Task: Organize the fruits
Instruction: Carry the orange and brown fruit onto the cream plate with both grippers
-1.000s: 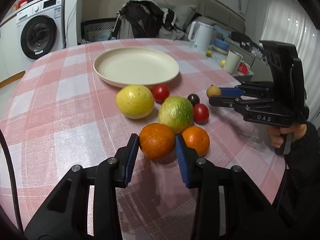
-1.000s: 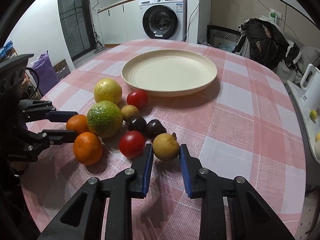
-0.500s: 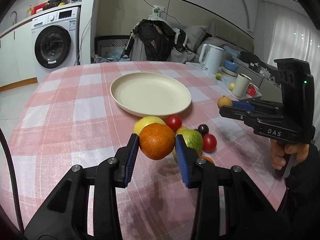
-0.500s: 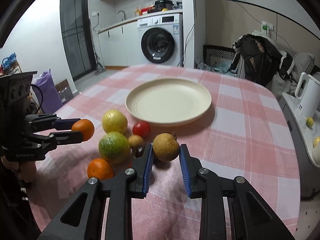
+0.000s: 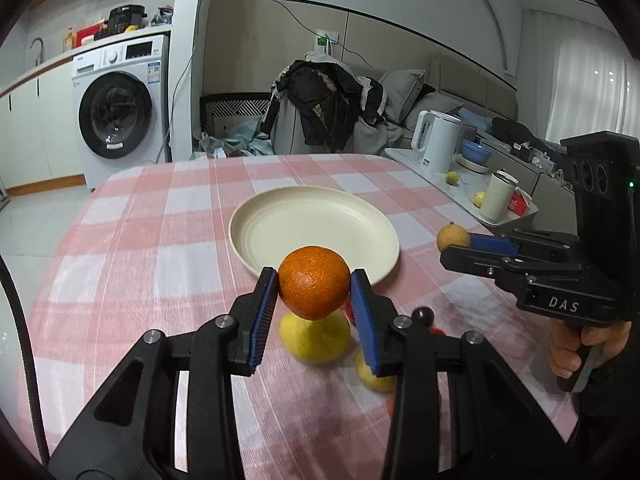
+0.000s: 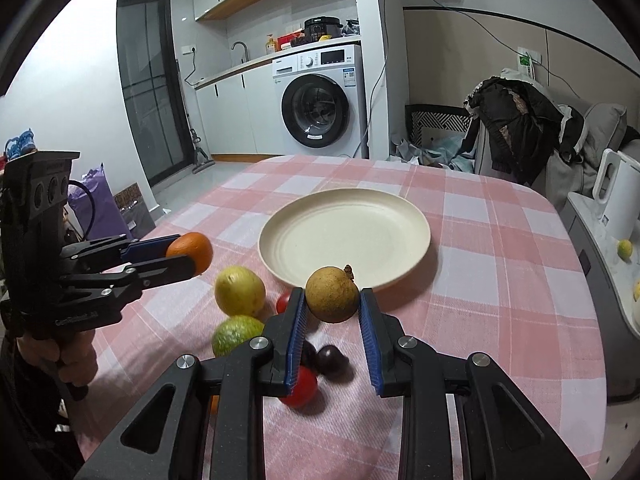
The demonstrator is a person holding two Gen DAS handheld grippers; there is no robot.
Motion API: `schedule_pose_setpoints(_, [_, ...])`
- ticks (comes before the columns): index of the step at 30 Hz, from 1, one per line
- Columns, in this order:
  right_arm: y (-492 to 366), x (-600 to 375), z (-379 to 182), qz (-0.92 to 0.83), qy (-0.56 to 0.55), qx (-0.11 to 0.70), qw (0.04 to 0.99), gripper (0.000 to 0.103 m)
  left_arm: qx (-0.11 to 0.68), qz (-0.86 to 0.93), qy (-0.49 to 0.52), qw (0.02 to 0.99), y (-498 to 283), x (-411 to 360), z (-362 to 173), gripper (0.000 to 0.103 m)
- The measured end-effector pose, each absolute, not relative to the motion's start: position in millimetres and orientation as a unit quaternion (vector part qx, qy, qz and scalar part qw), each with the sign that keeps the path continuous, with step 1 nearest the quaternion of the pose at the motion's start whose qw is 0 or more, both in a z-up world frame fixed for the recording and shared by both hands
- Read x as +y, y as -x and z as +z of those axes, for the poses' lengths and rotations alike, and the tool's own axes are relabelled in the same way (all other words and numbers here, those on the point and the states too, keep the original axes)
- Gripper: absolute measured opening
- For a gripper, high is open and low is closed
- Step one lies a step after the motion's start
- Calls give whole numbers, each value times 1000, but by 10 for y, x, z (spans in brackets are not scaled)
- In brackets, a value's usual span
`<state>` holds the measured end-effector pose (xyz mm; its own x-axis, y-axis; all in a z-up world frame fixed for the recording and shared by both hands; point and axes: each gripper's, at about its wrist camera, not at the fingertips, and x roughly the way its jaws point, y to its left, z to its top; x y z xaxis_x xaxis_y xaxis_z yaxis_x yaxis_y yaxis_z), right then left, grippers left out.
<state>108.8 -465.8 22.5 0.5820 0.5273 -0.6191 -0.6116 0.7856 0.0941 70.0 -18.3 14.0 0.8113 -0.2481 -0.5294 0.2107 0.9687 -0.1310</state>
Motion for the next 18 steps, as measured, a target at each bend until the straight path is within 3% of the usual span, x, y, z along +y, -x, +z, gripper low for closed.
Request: schedule_pose_setpoints(18, [-1392, -4561, 232, 316, 32, 340, 885, 27, 294, -109, 21, 949, -1250, -377, 10, 34])
